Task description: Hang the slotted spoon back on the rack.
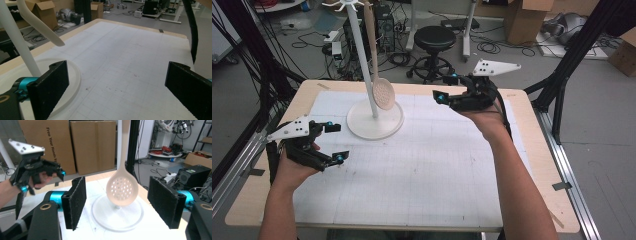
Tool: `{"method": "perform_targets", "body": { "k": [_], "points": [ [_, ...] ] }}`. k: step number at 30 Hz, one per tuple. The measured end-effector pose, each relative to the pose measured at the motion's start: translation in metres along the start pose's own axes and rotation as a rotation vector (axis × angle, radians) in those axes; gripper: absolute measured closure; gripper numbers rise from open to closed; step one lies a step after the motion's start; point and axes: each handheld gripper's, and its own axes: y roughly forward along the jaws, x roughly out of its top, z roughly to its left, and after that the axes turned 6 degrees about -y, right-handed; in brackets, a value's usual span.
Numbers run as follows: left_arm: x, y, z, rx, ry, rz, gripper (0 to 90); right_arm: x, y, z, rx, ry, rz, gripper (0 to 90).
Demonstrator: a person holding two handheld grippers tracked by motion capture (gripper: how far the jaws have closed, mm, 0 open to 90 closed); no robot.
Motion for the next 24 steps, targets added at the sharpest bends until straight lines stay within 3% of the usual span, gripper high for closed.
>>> {"method": "perform_targets", "body": {
  "k": [11,24],
  "points": [
    [-0.002,0.004,0.001,0.006,0.002,0.01,5.9,-0.052,-0.032,0.014,-0.046,0.06,-0.024,26.3],
    [-0.01,0.003,0.008,0.022,-0.02,0.015,5.9,-0.095,-0.056,0.035,-0.088,0.1,-0.043,20.5]
  ]
}}
